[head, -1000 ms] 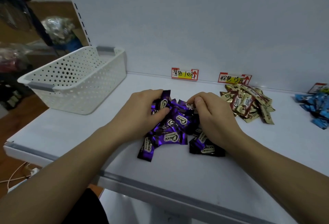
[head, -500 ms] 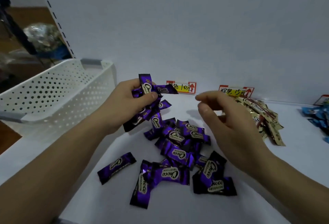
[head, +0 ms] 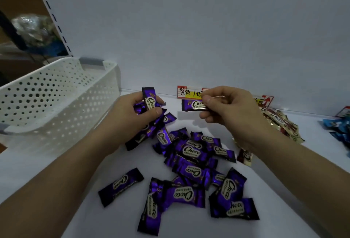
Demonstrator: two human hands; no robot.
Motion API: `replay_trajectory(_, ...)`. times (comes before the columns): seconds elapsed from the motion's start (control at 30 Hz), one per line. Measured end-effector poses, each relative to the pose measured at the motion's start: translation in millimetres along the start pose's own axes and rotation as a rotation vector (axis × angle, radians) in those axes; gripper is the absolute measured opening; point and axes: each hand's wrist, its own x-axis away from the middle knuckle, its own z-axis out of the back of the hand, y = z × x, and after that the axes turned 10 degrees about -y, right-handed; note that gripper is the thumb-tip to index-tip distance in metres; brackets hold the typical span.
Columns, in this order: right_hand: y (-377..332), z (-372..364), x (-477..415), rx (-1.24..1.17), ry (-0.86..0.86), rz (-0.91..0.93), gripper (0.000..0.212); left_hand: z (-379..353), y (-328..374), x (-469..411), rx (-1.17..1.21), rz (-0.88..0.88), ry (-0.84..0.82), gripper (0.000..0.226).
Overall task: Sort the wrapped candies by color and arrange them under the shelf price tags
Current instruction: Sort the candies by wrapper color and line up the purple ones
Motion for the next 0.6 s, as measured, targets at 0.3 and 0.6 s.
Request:
replay_trajectory(0.3, 11.3, 8.4, -20.8, 0.878, -0.034, -0.01, 0.021, 0.9, -7.4, -5.4, 0.143, -0.09, 0.155, 0.017)
replay_trajectory(0.6, 36.3, -1.4, -31.9, 1.287, -0.005, 0.238, 0.012, 4.2, -10.4, -13.7, 0.276, -0.069, 0.248, 0.015)
